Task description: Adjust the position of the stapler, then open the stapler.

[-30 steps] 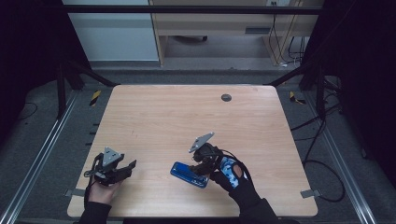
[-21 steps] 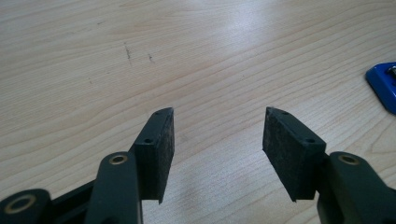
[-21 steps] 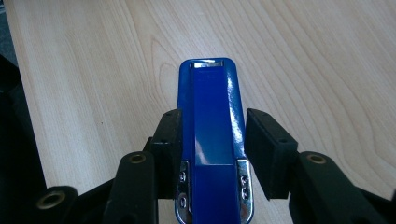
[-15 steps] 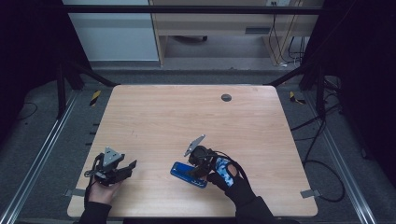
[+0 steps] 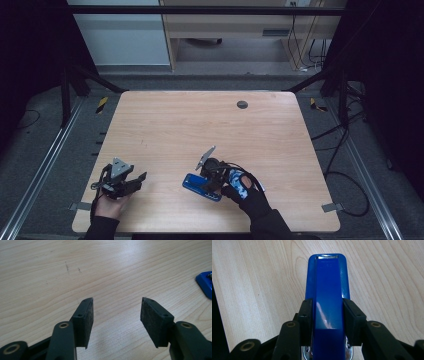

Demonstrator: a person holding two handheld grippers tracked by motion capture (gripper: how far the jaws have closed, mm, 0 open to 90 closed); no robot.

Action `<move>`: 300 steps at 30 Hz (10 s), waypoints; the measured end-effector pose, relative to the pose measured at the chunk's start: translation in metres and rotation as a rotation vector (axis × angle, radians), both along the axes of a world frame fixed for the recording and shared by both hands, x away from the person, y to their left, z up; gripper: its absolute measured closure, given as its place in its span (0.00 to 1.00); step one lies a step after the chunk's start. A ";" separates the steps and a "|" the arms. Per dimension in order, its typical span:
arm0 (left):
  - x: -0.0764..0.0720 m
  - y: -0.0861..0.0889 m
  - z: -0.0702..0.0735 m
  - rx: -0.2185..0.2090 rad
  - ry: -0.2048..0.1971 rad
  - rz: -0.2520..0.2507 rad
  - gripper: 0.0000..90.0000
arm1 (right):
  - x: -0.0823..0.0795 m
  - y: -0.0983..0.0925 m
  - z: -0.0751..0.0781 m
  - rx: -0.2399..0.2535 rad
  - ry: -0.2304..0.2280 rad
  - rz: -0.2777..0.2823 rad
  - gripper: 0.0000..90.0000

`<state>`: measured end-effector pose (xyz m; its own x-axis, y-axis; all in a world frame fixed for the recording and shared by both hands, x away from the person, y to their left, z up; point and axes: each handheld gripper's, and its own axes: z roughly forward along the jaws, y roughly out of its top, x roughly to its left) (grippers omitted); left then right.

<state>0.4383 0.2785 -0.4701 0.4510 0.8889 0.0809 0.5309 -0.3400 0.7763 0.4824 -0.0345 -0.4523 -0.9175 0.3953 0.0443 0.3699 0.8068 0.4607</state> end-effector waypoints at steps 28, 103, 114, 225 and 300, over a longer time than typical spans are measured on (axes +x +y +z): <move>0.000 0.000 0.000 0.005 -0.001 -0.001 0.49 | -0.001 0.005 -0.004 -0.059 -0.040 0.033 0.73; -0.001 -0.005 -0.001 0.011 0.012 -0.029 0.47 | -0.029 -0.058 0.015 0.221 -0.201 0.162 0.67; -0.003 -0.007 0.001 0.009 0.000 -0.036 0.47 | -0.038 -0.078 0.021 0.346 -0.180 -0.014 0.77; 0.009 -0.218 0.030 0.241 0.158 -0.856 0.56 | -0.072 -0.109 -0.033 0.346 -0.088 -0.158 1.00; 0.026 -0.234 0.018 0.322 0.245 -1.011 0.73 | -0.072 -0.105 -0.038 0.353 -0.113 -0.200 1.00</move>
<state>0.4639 0.0441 -0.4525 0.9974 0.0508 0.0517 0.0195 -0.8753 0.4832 0.4106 -0.1392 -0.4900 -0.8310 0.5448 0.1125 0.4346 0.5094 0.7427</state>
